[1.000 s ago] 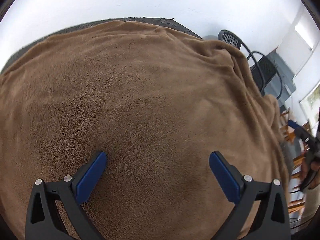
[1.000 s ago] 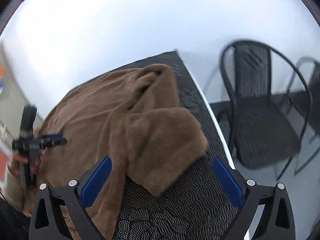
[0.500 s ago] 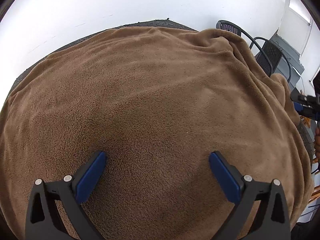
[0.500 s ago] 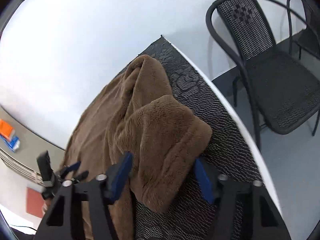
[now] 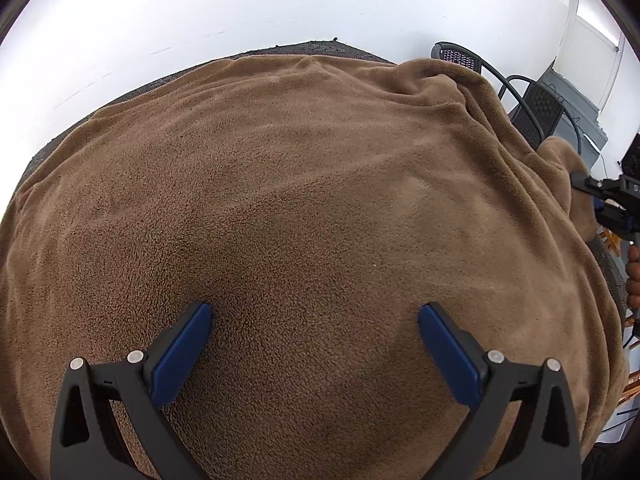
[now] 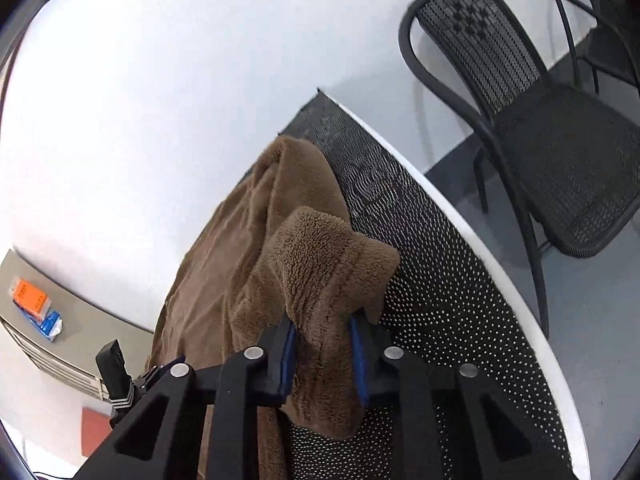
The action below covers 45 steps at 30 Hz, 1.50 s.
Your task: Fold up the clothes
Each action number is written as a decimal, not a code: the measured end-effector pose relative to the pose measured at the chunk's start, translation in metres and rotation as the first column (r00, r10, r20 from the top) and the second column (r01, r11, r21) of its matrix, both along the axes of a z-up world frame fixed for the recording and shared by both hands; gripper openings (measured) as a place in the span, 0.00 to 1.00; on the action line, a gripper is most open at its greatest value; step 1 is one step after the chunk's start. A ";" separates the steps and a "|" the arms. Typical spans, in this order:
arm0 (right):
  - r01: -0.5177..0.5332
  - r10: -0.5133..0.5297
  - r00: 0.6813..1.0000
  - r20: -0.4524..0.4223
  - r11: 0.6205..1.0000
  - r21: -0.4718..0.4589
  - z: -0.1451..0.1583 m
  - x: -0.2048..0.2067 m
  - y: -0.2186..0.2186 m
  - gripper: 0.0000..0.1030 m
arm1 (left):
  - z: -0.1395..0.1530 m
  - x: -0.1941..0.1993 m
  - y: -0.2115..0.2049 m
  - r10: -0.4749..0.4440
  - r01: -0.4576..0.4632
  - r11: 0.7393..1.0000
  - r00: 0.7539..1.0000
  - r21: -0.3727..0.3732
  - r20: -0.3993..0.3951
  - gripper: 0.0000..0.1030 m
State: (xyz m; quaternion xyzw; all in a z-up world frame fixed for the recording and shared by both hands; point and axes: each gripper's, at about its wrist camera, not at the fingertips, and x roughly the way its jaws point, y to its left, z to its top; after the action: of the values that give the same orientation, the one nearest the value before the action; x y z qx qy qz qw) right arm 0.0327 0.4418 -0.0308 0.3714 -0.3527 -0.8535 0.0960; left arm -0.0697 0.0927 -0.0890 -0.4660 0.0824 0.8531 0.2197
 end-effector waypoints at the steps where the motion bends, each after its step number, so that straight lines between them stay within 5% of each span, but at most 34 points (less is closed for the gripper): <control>1: 0.007 -0.007 1.000 -0.013 1.000 0.005 0.004 0.002 0.000 0.23 | 0.000 0.000 0.000 0.000 0.000 1.000 1.000 0.002 0.001 1.00; 9: 0.115 -0.103 0.984 -0.147 0.990 0.078 0.057 0.014 0.004 0.23 | 0.000 0.001 0.000 0.001 -0.001 1.000 1.000 -0.002 -0.001 1.00; 16: 0.262 -0.198 0.934 -0.296 0.944 0.198 0.107 0.029 -0.007 0.23 | 0.000 -0.002 0.000 0.003 -0.003 1.000 1.000 0.003 -0.001 1.00; 21: 0.264 -0.139 0.899 -0.414 0.928 0.261 0.149 0.031 -0.033 0.23 | 0.001 -0.002 -0.002 0.005 -0.005 1.000 1.000 0.022 0.001 1.00; 25: 0.156 0.011 0.900 -0.436 0.925 0.345 0.168 0.021 -0.078 0.23 | 0.002 -0.002 -0.007 0.007 -0.008 0.998 1.000 0.058 0.007 1.00; 33: -0.285 0.423 0.869 -0.259 0.853 0.437 0.124 -0.017 -0.203 0.28 | 0.004 -0.004 -0.015 0.012 -0.014 0.992 1.000 0.123 0.019 1.00; 34: -0.320 0.453 0.862 -0.228 0.835 0.448 0.115 -0.019 -0.213 0.40 | 0.004 -0.004 -0.015 0.012 -0.015 0.991 1.000 0.130 0.021 1.00; 35: -0.353 0.481 0.854 -0.197 0.815 0.460 0.106 -0.020 -0.222 0.61 | 0.005 -0.004 -0.016 0.012 -0.015 0.991 1.000 0.136 0.022 1.00; 37: -0.402 0.523 0.839 -0.148 0.781 0.478 0.089 -0.022 -0.235 0.78 | 0.005 -0.004 -0.018 0.012 -0.016 0.989 1.000 0.149 0.024 1.00; 38: -0.415 0.534 0.835 -0.134 0.770 0.485 0.083 -0.023 -0.237 0.78 | 0.005 -0.005 -0.019 0.013 -0.017 0.988 1.000 0.157 0.026 1.00; 41: -0.418 0.522 0.845 -0.118 0.782 0.462 0.074 -0.023 -0.222 0.78 | 0.006 -0.005 -0.022 0.014 -0.019 0.984 0.999 0.179 0.031 1.00; 45: -0.337 0.414 0.902 -0.122 0.852 0.401 0.070 -0.018 -0.181 0.78 | 0.007 -0.006 -0.026 0.019 -0.027 0.979 0.999 0.202 0.039 1.00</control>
State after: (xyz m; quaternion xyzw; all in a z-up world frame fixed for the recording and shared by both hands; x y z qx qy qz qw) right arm 0.0143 0.2612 0.0393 0.3553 -0.0940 -0.9023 0.2253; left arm -0.0755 0.0672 -0.0818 -0.4579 -0.0142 0.8508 0.2574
